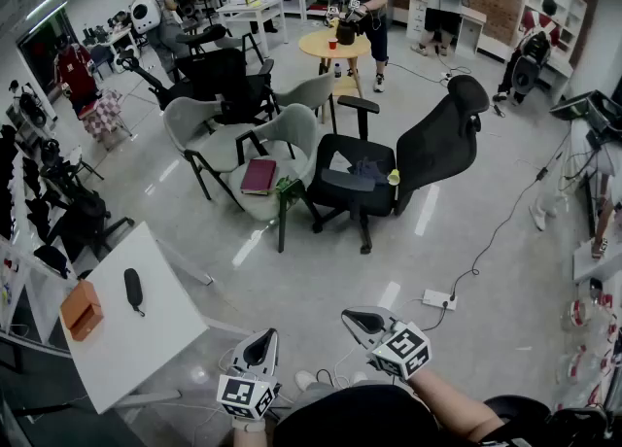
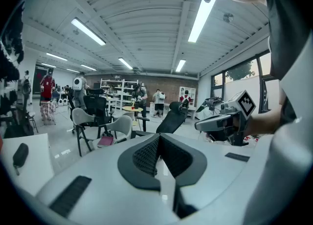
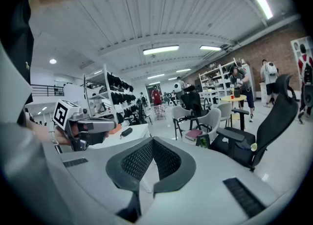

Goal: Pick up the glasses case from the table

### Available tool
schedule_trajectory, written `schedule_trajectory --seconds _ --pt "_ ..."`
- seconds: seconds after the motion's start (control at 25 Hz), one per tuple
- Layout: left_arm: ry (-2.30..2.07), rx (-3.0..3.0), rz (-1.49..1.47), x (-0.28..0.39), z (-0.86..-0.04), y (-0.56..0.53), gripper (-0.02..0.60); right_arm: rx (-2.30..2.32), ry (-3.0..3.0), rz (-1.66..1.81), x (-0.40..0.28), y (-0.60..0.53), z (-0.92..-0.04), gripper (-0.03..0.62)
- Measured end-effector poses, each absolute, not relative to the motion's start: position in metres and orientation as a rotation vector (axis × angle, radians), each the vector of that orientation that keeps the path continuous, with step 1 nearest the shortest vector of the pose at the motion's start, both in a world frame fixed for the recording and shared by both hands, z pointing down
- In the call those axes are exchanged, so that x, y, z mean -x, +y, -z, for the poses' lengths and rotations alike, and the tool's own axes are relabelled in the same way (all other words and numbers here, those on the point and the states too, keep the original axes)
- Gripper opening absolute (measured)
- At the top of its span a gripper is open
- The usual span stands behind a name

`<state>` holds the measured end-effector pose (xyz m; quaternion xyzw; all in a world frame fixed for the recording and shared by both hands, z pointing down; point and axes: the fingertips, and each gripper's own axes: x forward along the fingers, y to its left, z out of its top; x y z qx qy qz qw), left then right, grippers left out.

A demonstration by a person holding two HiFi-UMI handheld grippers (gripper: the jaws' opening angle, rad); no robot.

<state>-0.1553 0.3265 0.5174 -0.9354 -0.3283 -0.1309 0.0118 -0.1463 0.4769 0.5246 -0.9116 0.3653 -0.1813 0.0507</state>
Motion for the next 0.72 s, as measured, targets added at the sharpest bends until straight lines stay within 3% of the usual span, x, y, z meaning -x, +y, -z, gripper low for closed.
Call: schedule_trajectory --seconds 0.72 --pt "-1.077 3.0 0.381 0.131 -0.527 0.19 0.017 2.817 1.028 0.621 0.111 0.366 -0.528 0.028"
